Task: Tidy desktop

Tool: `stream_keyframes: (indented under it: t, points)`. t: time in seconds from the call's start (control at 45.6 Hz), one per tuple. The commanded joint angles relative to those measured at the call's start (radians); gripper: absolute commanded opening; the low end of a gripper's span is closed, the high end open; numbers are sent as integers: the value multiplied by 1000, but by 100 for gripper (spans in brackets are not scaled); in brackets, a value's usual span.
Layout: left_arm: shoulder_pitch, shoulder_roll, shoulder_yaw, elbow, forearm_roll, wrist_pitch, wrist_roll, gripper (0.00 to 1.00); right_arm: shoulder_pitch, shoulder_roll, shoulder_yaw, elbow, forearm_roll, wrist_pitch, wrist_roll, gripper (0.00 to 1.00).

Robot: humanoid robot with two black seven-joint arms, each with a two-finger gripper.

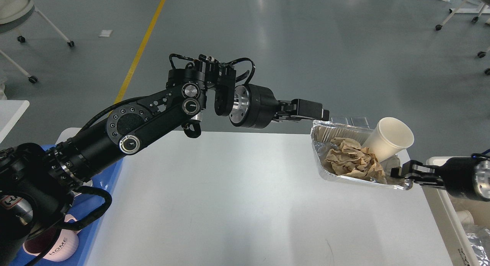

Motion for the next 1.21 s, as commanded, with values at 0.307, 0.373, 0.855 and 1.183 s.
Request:
stream_keyframes:
  t: [0.307, 0.373, 0.855, 1.183]
  points:
    - [105, 3, -231, 121, -1, 471, 3, 88, -68, -53, -11, -334, 264, -9, 3, 0]
    - [116, -5, -243, 133, -1, 597, -1, 88, -92, -53, -13, -376, 291, -11, 3, 0]
    - [228, -98, -427, 234, -451, 808, -230, 90, -344, 74, -11, -703, 506, -15, 17, 0]
    - [298, -77, -467, 289, -733, 662, -302, 95, -552, 343, 4, -1058, 653, -9, 29, 0]
